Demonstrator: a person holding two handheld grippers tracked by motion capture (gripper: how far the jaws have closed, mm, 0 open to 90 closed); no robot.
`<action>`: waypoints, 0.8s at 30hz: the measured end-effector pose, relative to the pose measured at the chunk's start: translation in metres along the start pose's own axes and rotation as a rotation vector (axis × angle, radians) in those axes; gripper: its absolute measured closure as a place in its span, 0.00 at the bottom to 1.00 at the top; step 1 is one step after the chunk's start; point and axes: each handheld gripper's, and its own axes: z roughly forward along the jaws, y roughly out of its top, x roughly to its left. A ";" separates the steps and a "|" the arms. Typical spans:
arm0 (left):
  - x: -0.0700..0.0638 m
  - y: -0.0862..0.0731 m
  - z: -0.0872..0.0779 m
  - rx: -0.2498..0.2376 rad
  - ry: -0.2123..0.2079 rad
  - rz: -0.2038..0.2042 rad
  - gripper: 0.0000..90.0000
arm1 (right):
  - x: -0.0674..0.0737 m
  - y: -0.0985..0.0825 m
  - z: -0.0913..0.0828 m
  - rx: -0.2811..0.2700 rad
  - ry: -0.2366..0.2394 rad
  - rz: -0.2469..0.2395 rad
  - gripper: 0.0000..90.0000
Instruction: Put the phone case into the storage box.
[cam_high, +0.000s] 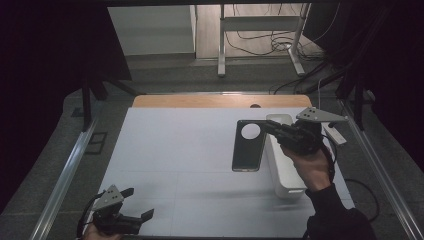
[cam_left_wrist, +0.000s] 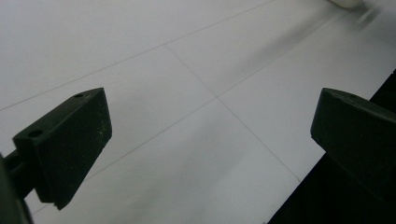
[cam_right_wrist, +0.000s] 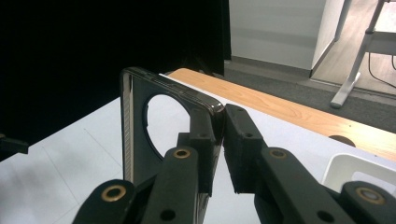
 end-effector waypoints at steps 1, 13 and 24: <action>0.001 -0.002 -0.001 0.002 0.007 -0.005 0.00 | -0.001 0.000 0.000 0.002 -0.003 0.001 0.91; 0.007 -0.014 -0.009 0.033 0.044 -0.029 0.00 | -0.014 0.008 -0.002 -0.001 -0.031 0.002 0.91; 0.007 -0.016 -0.011 0.034 0.055 -0.043 0.00 | -0.027 0.016 -0.008 -0.018 -0.077 -0.014 0.91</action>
